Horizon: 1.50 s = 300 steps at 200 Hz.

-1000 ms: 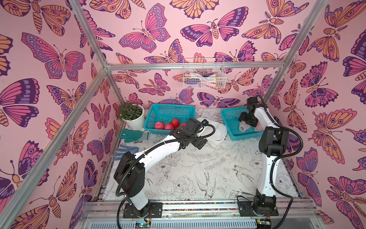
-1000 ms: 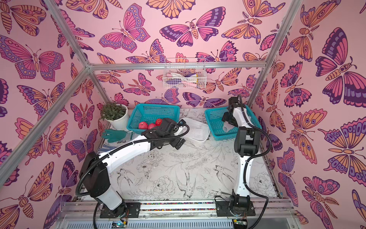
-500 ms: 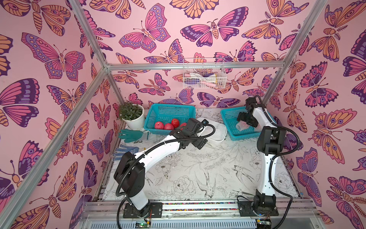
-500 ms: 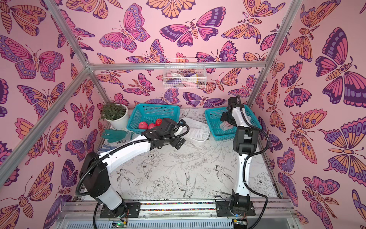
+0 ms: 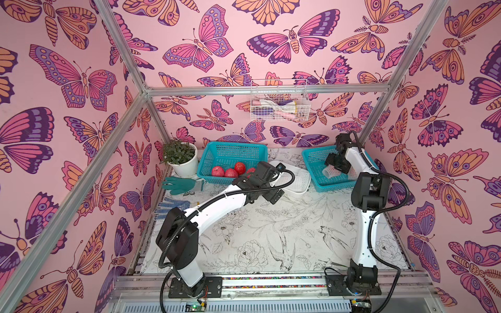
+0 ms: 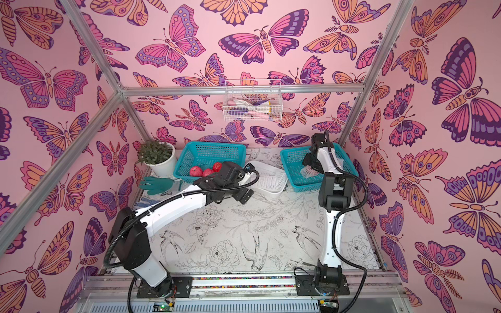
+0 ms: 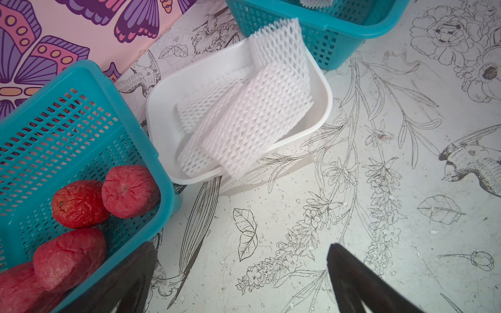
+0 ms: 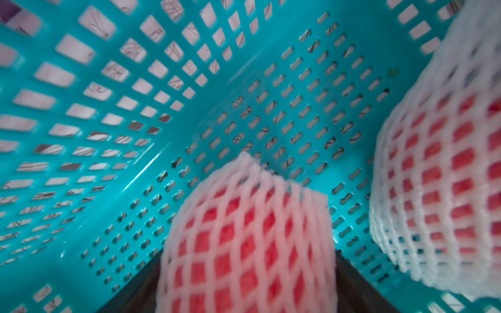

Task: Remove foam nets from apples
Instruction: Pick up the apple from the basket.

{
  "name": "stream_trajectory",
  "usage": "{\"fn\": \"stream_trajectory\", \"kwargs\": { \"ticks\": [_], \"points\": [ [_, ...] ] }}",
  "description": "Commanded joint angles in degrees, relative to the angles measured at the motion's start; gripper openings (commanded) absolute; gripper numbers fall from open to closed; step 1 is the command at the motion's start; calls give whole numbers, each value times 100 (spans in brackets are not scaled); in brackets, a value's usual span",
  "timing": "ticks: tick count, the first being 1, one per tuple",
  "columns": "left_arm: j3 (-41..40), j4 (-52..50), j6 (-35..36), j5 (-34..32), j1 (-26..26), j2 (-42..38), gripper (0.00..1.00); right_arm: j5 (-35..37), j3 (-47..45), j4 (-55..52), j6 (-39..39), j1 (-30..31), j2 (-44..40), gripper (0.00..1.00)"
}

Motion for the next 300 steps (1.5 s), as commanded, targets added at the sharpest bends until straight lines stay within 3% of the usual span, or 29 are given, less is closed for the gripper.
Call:
{"fn": "stream_trajectory", "kwargs": {
  "ticks": [1, 38, 143, 210, 247, 300],
  "points": [
    [-36, 64, 45, 69, -26, 82, 100, 17, -114, 144, 113, 57, -76, 74],
    [-46, 62, 54, 85, -26, 60, 100, 29, -534, 473, 113, 65, -492, 60],
    [136, 109, 190, 762, -144, -18, 97, -461, -1097, 599, 329, 66, -1637, 54],
    [980, 178, 13, 1429, -272, 409, 81, -1166, -1885, 614, 613, 139, -2788, 52],
    [800, 564, -463, 1837, -290, 283, 69, -1431, -2683, 648, 754, 395, -3625, 53],
    [412, 889, -1076, 2048, -509, 5, 60, -1566, -3826, 874, 1163, 1039, -4699, 53]
  ]
}}
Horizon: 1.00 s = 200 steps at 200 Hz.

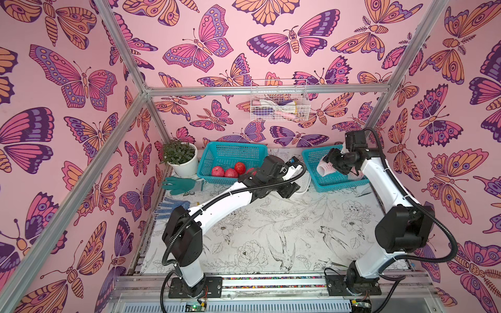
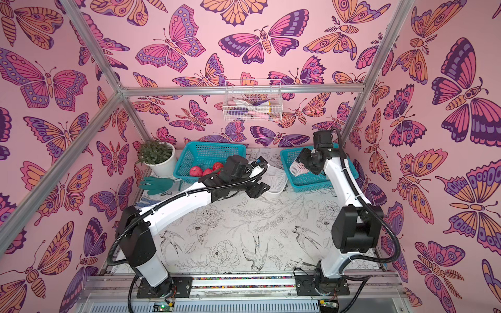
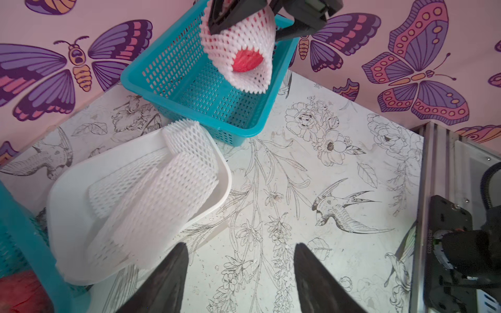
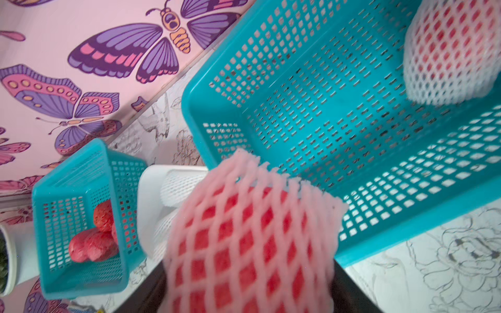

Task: Remove foam nets from apples
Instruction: Pick up the apple from the basket.

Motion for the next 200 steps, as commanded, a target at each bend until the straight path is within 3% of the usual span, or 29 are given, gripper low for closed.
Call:
{"fn": "stream_trajectory", "kwargs": {
  "ticks": [1, 64, 114, 200],
  "points": [
    [-266, 253, -391, 236, -168, -277, 60, -123, -298, 70, 262, 343, -361, 53],
    [-1077, 1240, -947, 68, -269, -544, 47, 50, -1550, 537, 972, 1180, -1396, 53],
    [-1688, 2086, -1307, 341, -295, -701, 44, 67, -2123, 603, 1177, 1445, -1828, 53],
    [-1495, 2128, -1275, 444, -313, -338, 42, -128, -2557, 659, 1388, 1574, -2167, 53]
  ]
}}
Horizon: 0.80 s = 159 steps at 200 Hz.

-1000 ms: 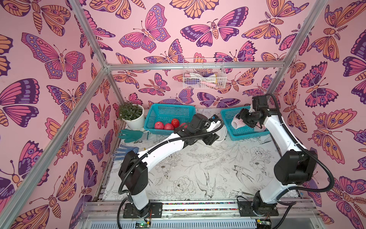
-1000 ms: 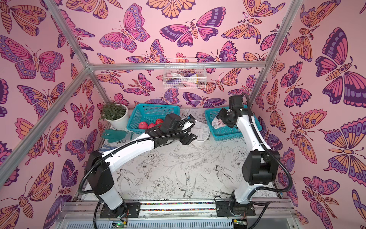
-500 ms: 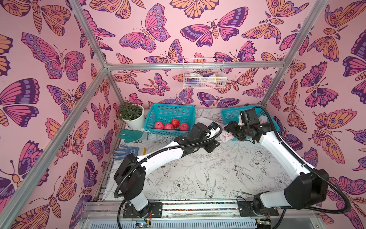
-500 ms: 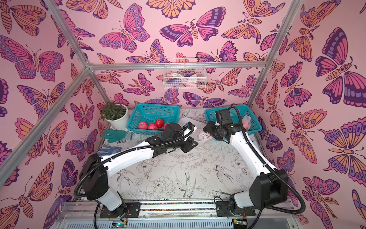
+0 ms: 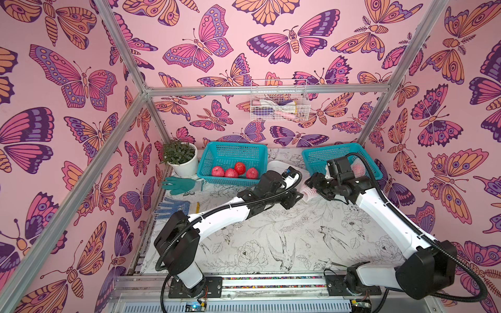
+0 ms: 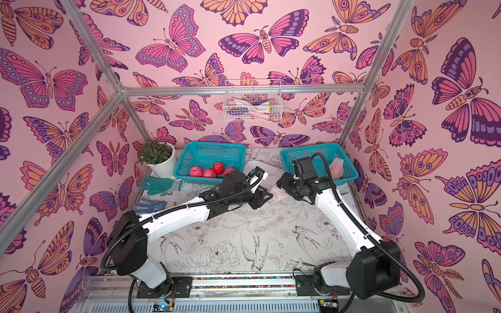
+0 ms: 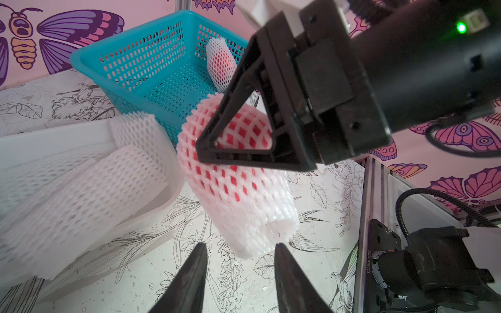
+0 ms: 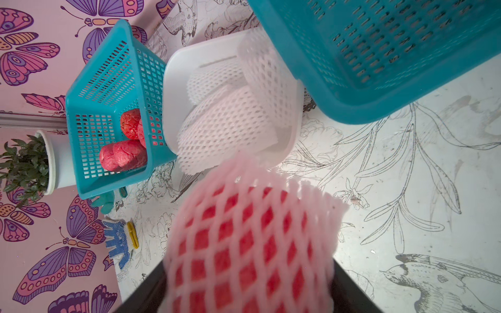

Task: Remove foam nets from apples
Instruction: Pick up the apple from the basket.

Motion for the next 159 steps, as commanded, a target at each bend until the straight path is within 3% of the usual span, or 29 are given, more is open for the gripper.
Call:
{"fn": "stream_trajectory", "kwargs": {
  "ticks": [1, 47, 115, 142, 159],
  "points": [
    [126, 96, -13, 180, -21, 165, 42, -114, -138, 90, 169, 72, -172, 53],
    [91, 98, -11, 158, -20, 176, 35, -204, -375, 202, 393, 284, -205, 53],
    [-223, -382, 187, 429, -16, -123, 14, -471, -818, 714, 876, 563, -141, 54],
    [-441, -704, 369, 389, -21, -344, 0, -395, -973, 915, 1052, 715, -133, 54],
    [-559, -878, 393, 407, -5, -456, 0, -366, -1050, 1022, 1140, 818, -107, 54]
  ]
}}
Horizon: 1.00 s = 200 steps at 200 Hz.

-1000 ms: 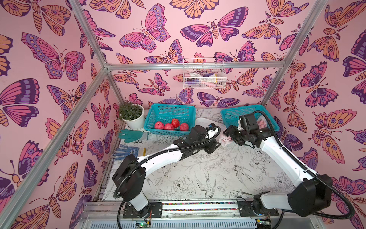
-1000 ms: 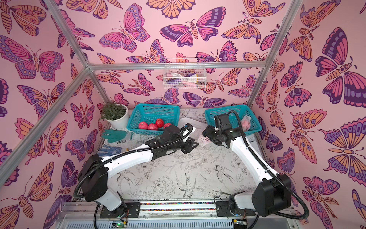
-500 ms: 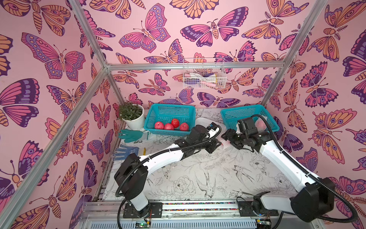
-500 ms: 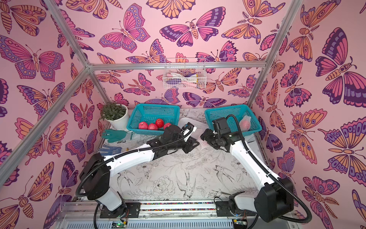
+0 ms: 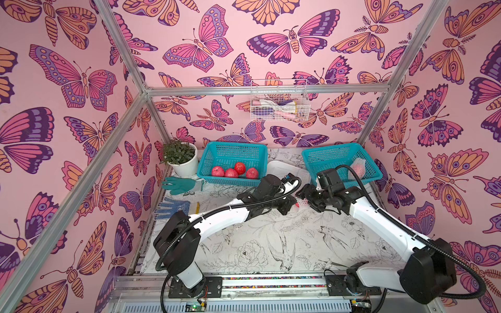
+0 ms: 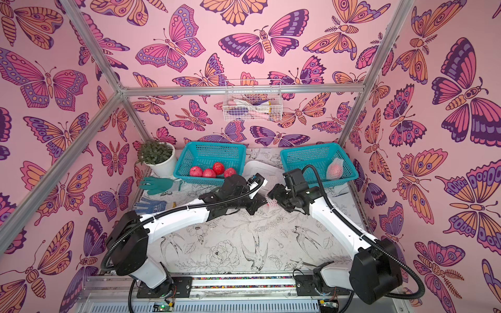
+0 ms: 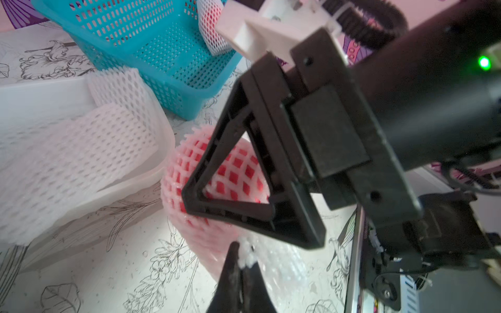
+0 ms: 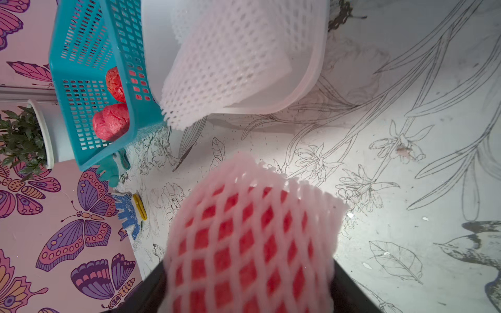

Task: Remove foam nets from apples
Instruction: Pick up the apple from the basket, then place the apple at the center of the board.

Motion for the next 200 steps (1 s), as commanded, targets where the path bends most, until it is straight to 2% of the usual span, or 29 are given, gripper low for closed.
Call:
{"fn": "stream_trajectory", "kwargs": {
  "ticks": [1, 29, 74, 115, 139, 167, 186, 200],
  "points": [
    [-226, -408, 192, 157, -8, -351, 0, -2, -91, 380, 289, 177, -4, 54],
    [-385, -482, 141, 217, 1, -468, 0, -104, -313, 537, 472, 356, 91, 57],
    [-561, -981, 168, 753, 8, -489, 0, -227, -1220, 1314, 1263, 651, 83, 59],
    [-531, -1167, 146, 835, 113, -323, 0, -387, -1291, 1419, 1313, 651, 413, 63],
    [-319, -1362, 143, 966, 177, -43, 0, -496, -1120, 1329, 1236, 651, 662, 73],
    [-257, -1483, 13, 1045, 288, 106, 0, -537, -1096, 1282, 1259, 603, 768, 94],
    [-255, -1497, -53, 1150, 403, 153, 0, -541, -1037, 1200, 1255, 543, 818, 100],
    [-265, -1518, -95, 1189, 470, 172, 0, -582, -975, 1181, 1204, 468, 858, 99]
  ]
}}
